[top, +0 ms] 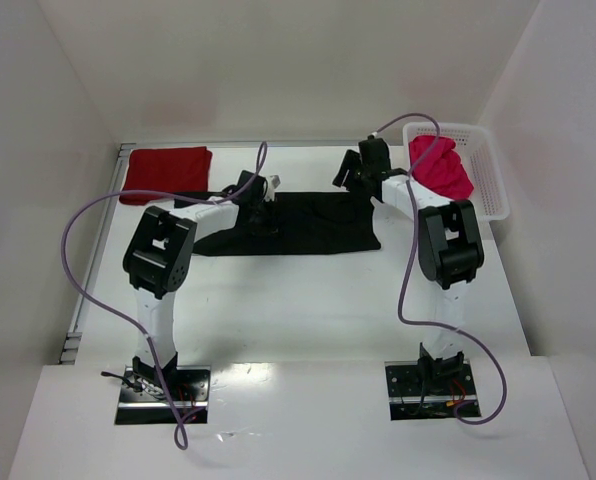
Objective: Fold and stack the t-shirts
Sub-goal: Fold the other side of the tshirt into a rectangle
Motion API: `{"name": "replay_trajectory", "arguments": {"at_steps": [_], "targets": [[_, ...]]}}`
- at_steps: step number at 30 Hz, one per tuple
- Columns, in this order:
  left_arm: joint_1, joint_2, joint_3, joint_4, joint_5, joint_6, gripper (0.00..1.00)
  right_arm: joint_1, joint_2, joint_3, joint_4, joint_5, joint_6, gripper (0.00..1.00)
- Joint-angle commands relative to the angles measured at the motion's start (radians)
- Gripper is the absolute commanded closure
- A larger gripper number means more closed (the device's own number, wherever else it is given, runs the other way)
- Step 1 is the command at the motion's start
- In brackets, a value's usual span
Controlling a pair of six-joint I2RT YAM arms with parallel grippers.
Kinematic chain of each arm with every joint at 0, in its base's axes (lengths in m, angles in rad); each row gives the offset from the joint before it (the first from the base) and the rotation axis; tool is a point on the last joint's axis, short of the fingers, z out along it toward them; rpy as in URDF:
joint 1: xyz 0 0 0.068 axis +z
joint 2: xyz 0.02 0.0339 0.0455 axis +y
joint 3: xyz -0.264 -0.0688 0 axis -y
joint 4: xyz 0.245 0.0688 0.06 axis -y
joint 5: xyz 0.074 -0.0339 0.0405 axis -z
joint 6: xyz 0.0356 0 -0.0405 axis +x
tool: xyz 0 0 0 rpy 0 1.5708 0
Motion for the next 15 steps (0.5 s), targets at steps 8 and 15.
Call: {"name": "replay_trajectory", "arguments": {"at_steps": [8,15], "targets": [[-0.008,-0.099,-0.075,-0.074,0.071,0.043,0.87,0.010,-0.271,-0.213,-0.014,-0.172,-0.098,0.28],[-0.028,-0.132,-0.113,-0.086,0.080,0.014,0.91,0.128,-0.292,-0.276,-0.004,-0.138,-0.241,0.29]]}}
